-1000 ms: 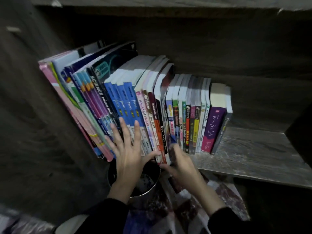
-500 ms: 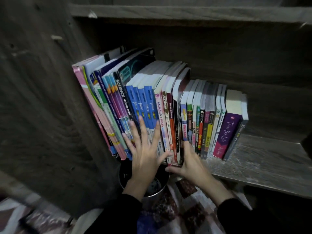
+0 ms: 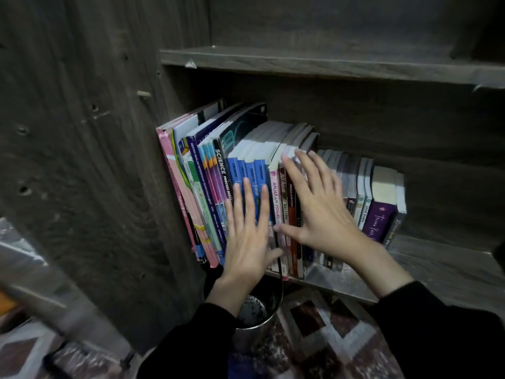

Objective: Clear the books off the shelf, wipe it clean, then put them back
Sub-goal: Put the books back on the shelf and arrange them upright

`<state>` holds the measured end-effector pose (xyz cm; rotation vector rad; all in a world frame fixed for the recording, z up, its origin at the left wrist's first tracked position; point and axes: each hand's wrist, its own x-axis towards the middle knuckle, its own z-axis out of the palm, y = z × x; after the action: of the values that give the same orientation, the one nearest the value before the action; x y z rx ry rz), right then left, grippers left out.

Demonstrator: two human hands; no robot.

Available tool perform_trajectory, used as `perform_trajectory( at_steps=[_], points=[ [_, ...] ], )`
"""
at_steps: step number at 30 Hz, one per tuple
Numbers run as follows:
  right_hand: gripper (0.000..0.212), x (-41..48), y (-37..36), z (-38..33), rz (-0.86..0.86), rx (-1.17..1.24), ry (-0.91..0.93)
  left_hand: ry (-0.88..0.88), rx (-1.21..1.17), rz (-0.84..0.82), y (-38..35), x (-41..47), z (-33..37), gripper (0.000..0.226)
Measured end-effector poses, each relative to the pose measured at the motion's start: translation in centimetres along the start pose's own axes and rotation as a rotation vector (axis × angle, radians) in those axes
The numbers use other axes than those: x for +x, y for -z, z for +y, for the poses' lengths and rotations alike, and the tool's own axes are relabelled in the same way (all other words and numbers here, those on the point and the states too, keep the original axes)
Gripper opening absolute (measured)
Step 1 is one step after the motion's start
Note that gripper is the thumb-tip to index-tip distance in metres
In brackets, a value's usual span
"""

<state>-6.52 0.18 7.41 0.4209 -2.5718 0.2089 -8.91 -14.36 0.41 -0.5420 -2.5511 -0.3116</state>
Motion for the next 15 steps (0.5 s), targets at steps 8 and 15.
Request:
perform_trajectory(
  at_steps=[8, 15],
  points=[
    [0.123, 1.7, 0.2, -0.1, -0.047, 0.0, -0.029, 0.079, 0.039, 0.04, -0.8, 0.1, 0.1, 0.141],
    [0.086, 4.6, 3.4, -1.8, -0.128, -0.021, -0.057, 0.186, -0.344, 0.55, 4.3, -0.8, -1.8, 0.061]
  ],
)
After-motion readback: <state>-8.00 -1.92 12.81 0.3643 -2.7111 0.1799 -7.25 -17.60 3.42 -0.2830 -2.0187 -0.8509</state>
